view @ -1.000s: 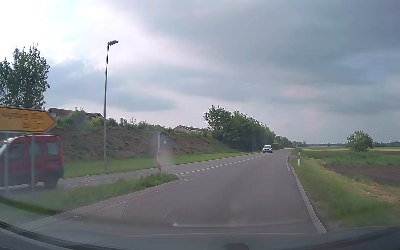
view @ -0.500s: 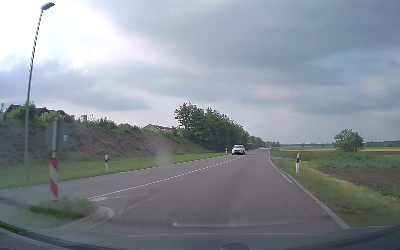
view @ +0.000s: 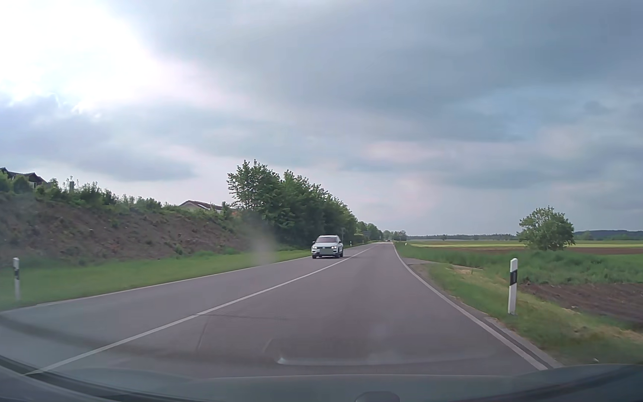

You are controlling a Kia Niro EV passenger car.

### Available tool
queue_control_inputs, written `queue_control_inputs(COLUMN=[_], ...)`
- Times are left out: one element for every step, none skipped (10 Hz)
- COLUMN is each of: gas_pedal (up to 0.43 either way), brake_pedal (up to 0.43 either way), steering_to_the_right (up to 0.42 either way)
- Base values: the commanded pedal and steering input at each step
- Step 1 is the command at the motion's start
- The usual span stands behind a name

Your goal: Follow the waypoints while adhering to traffic rules and regulations

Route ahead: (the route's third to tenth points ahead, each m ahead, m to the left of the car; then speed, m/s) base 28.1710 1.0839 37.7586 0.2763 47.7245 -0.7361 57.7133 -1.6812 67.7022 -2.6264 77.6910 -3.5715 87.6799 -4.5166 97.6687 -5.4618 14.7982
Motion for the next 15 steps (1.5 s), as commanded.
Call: queue_control_inputs(gas_pedal=[0.780, 0.780, 0.780, 0.791, 0.811, 0.811, 0.843, 0.843, 0.850, 0.862, 0.902, 0.980, 1.000, 1.000, 1.000], brake_pedal=[0.000, 0.000, 0.000, 0.000, 0.000, 0.000, 0.000, 0.000, 0.000, 0.000, 0.000, 0.000, 0.000, 0.000, 0.000], steering_to_the_right=[0.057, 0.044, 0.026, 0.009, 0.001, 0.000, -0.001, -0.001, -0.001, 0.000, 0.003, 0.003, 0.003, 0.004, 0.005])
